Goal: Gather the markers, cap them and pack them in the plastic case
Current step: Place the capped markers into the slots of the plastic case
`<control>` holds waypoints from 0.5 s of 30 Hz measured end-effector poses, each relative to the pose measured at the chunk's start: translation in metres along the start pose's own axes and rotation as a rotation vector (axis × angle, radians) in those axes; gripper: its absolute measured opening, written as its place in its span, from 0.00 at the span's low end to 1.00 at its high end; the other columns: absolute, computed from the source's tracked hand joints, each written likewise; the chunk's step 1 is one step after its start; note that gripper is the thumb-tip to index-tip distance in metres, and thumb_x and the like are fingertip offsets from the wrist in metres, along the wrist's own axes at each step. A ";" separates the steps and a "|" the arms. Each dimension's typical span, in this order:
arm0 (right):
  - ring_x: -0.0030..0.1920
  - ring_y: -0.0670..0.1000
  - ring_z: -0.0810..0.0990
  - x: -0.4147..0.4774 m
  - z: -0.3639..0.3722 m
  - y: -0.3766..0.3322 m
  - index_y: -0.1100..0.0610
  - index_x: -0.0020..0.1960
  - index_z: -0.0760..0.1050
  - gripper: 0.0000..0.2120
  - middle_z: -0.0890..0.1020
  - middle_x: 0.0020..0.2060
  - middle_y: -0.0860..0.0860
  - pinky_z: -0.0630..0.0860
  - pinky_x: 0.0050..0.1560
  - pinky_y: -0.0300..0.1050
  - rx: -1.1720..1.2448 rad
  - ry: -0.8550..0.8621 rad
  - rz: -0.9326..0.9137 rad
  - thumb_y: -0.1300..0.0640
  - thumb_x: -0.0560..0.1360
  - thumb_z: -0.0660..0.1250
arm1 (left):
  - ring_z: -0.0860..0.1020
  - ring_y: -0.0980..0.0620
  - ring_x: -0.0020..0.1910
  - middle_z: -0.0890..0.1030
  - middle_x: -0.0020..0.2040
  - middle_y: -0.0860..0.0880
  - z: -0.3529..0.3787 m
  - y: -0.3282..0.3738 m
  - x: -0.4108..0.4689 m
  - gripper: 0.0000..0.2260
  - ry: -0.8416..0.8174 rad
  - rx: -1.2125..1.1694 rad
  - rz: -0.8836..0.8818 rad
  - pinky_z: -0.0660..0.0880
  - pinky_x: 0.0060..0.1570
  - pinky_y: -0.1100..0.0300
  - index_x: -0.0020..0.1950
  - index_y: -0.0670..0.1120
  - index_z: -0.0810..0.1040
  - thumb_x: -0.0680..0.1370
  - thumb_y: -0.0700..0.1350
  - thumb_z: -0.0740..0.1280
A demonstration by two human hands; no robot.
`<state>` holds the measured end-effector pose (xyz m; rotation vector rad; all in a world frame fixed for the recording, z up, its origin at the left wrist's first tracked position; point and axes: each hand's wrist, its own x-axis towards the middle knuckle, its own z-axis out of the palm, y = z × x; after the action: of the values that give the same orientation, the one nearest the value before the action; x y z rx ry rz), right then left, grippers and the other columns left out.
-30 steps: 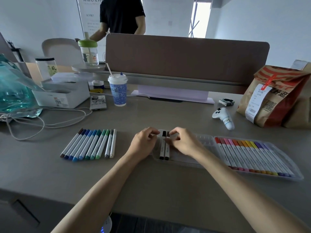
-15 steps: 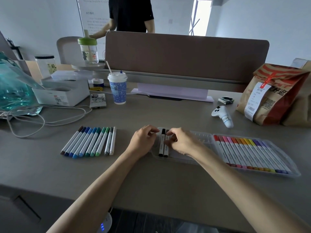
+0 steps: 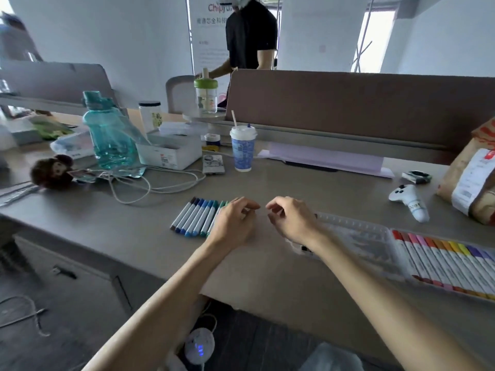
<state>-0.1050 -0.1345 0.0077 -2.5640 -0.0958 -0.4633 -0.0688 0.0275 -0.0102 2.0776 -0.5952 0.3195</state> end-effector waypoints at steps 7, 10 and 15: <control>0.47 0.52 0.82 0.024 0.048 -0.055 0.53 0.53 0.82 0.08 0.84 0.48 0.52 0.78 0.50 0.47 0.120 -0.051 -0.092 0.55 0.76 0.68 | 0.78 0.49 0.47 0.80 0.44 0.53 -0.101 -0.075 0.007 0.06 0.247 0.251 -0.338 0.72 0.47 0.58 0.48 0.51 0.81 0.76 0.45 0.65; 0.45 0.50 0.81 0.029 0.059 -0.068 0.52 0.53 0.82 0.07 0.84 0.47 0.50 0.74 0.46 0.41 0.142 -0.041 -0.102 0.55 0.76 0.68 | 0.79 0.45 0.49 0.82 0.47 0.48 -0.118 -0.096 0.012 0.07 0.060 0.383 -0.473 0.76 0.47 0.55 0.45 0.48 0.80 0.75 0.50 0.65; 0.44 0.49 0.80 0.037 0.066 -0.076 0.51 0.53 0.82 0.07 0.84 0.45 0.48 0.73 0.44 0.39 0.126 -0.044 -0.107 0.54 0.76 0.68 | 0.80 0.47 0.46 0.83 0.43 0.49 -0.125 -0.100 0.028 0.07 -0.046 0.433 -0.489 0.76 0.43 0.58 0.39 0.50 0.81 0.73 0.52 0.69</control>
<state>-0.0619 -0.0360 0.0048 -2.4537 -0.2698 -0.4272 0.0080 0.1704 -0.0015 2.5670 -0.0243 0.1195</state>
